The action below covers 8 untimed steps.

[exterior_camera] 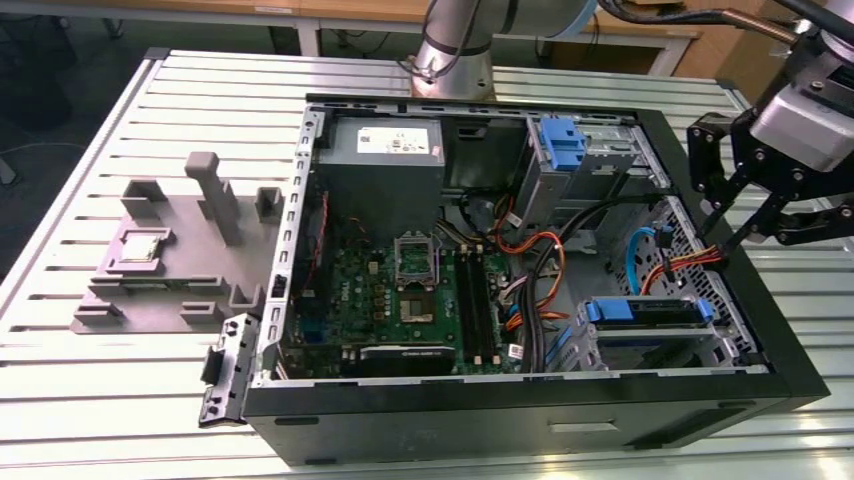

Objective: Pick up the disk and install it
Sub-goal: 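Insert the first disk wire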

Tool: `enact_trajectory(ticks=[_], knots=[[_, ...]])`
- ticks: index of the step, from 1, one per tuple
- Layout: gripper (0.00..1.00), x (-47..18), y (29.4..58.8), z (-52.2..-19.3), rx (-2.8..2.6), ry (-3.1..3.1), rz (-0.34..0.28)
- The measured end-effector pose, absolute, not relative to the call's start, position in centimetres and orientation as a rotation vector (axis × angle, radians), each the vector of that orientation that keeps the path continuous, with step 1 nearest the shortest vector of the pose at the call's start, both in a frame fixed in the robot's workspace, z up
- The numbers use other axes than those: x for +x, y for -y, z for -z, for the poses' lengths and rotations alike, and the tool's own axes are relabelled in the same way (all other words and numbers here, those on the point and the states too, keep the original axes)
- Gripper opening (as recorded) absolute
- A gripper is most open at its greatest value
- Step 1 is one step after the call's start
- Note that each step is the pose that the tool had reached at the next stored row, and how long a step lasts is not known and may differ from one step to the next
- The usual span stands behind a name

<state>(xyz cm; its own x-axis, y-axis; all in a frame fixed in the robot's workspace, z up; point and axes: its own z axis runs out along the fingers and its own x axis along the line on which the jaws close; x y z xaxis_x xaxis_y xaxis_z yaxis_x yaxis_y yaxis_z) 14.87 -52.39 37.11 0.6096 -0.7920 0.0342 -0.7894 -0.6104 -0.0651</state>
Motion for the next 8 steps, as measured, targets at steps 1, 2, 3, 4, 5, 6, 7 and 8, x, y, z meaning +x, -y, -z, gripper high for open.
enact_trajectory(ticks=[1,2,3,4,5,6,7,8], knots=[[0.3,14.87,52.39,-37.1,-2.79,-1.343,0.092],[0.3,14.87,52.39,-37.1,-2.8,-1.319,0.093],[0.3,14.86,52.39,-37.09,-2.81,-1.296,0.093],[0.3,14.87,52.39,-37.08,-2.819,-1.274,0.094],[0.3,14.86,52.39,-37.06,-2.829,-1.25,0.095],[0.3,14.87,52.39,-37.05,-2.838,-1.227,0.095],[0.3,14.87,52.39,-37.04,-2.847,-1.204,0.096],[0.3,14.87,52.39,-37.03,-2.856,-1.182,0.096]])
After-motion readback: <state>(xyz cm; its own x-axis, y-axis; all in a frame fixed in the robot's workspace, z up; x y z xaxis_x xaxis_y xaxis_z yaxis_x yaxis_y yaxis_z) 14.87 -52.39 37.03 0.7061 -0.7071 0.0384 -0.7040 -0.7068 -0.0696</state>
